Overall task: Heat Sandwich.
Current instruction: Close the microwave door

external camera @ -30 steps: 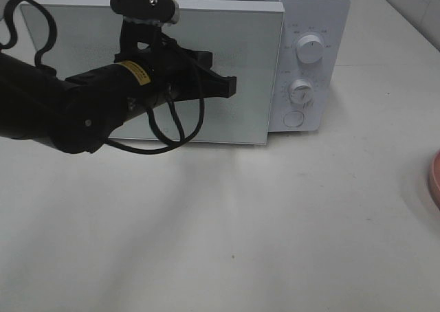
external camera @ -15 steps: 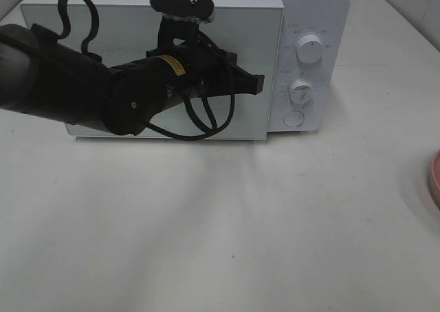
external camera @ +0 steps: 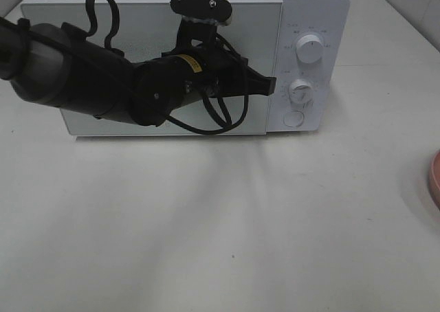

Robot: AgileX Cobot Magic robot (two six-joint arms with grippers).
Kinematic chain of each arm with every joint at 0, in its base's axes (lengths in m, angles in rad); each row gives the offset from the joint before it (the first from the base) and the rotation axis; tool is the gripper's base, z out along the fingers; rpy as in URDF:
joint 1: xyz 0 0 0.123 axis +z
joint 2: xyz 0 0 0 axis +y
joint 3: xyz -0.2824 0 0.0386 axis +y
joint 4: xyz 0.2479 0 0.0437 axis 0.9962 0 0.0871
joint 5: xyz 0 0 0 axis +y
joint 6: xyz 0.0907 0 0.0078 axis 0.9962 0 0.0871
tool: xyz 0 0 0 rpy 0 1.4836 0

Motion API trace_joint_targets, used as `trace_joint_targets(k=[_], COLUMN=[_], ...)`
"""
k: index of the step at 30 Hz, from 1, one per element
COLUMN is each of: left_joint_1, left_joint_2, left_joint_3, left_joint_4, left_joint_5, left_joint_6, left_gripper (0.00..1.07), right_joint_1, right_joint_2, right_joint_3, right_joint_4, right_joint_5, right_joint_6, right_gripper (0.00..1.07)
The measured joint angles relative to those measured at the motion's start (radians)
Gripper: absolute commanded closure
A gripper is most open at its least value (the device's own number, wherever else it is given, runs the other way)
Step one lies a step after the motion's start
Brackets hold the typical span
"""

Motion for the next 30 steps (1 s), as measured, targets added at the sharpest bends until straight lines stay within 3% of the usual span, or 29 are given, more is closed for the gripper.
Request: trace_joint_targets(k=[30], left_joint_1=[0.009], left_joint_2=[0.032], left_joint_3=[-0.054], left_joint_4=[0.014], left_joint_5=[0.037], left_joint_6=[0.002], left_gripper=[1.07], right_joint_1=[0.0], right_joint_2=[0.0], right_joint_3=[0.0], right_joint_4=[0.002], right_joint_5=[0.0], right_joint_6=[0.0], right_gripper=[0.32])
